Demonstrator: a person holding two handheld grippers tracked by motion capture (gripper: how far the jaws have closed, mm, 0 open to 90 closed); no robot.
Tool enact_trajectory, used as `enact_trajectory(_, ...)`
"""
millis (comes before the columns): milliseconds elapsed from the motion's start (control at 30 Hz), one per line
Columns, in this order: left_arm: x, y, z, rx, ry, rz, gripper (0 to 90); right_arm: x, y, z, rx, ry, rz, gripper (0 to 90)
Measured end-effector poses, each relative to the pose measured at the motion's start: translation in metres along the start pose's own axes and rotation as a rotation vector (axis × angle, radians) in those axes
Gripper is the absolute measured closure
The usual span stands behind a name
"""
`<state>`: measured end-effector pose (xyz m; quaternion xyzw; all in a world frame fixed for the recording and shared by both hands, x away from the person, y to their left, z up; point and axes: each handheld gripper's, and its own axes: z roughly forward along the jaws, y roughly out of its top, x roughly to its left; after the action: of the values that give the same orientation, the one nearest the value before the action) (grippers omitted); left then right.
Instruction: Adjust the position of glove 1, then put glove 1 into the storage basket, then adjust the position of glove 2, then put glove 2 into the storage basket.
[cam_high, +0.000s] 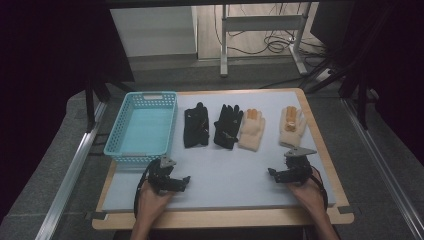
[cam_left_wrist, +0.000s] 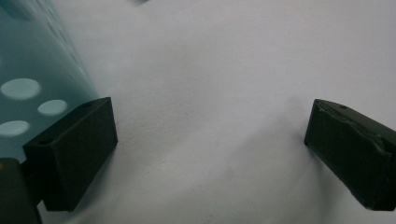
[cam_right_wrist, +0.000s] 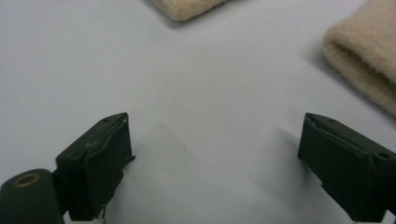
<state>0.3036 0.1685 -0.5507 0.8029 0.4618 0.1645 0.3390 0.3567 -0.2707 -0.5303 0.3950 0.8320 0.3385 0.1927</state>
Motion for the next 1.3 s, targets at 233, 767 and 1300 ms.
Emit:
enact_trajectory(233,-0.001,0.000,0.000,-0.004,0.003,-0.001,3.3,0.000,0.000,0.000,0.002,-0.001,0.004,7.8)
enact_trajectory(767,-0.001,-0.001,0.000,-0.006,0.004,-0.002,3.7,0.000,0.001,-0.001,0.003,0.003,0.009,11.2)
enact_trajectory(1300,-0.001,-0.001,0.000,-0.007,0.003,-0.003,3.8,0.021,0.041,0.009,-0.027,0.096,-0.043,17.8)
